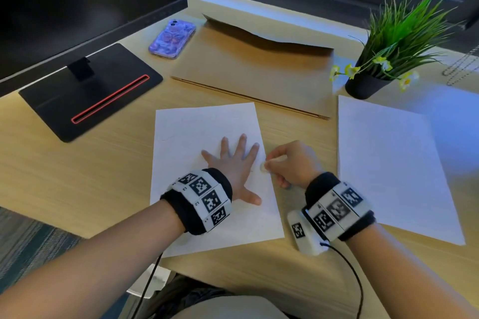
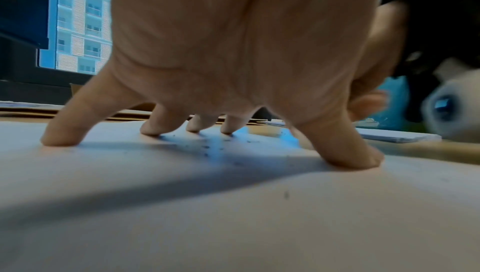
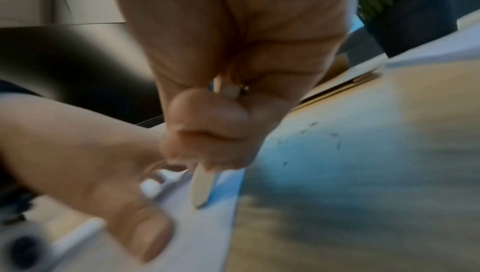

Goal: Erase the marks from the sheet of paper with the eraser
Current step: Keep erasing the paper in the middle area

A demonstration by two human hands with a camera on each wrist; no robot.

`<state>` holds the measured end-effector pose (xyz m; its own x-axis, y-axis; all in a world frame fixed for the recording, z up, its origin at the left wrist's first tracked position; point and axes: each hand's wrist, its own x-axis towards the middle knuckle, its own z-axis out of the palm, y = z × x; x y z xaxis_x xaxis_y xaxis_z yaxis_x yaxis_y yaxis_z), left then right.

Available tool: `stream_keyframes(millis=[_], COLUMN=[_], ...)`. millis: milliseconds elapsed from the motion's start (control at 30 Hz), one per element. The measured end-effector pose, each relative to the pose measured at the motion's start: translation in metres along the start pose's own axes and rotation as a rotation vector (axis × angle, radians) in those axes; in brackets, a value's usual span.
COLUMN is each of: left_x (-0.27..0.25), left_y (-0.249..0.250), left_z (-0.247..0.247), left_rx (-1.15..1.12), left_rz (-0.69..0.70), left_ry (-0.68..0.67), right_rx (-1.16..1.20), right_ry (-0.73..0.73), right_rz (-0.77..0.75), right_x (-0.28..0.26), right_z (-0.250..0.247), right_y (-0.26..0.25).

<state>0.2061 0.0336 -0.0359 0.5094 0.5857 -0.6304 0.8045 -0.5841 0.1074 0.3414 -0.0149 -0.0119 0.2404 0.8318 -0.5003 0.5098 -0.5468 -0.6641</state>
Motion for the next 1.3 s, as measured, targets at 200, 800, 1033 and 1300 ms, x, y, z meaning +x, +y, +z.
stream_keyframes(millis=[200,800,1033,1300], left_x=[0.004,0.003,0.002,0.002], left_y=[0.001,0.004,0.005,0.005], left_z=[-0.004,-0.004,-0.005,-0.006], left_rx=[0.002,0.039,0.030,0.034], left_rz=[0.003,-0.015,-0.017,-0.016], left_ry=[-0.043,-0.054,-0.059,-0.065], right_rx=[0.015,0.015,0.167,0.149], right_ry=[-0.165,-0.187,-0.053,-0.083], right_rz=[0.101,0.113,0.134,0.142], right_x=[-0.001,-0.014,0.001,-0.003], right_z=[-0.004,0.000,-0.006,-0.006], right_y=[-0.006,0.008,-0.001,0.005])
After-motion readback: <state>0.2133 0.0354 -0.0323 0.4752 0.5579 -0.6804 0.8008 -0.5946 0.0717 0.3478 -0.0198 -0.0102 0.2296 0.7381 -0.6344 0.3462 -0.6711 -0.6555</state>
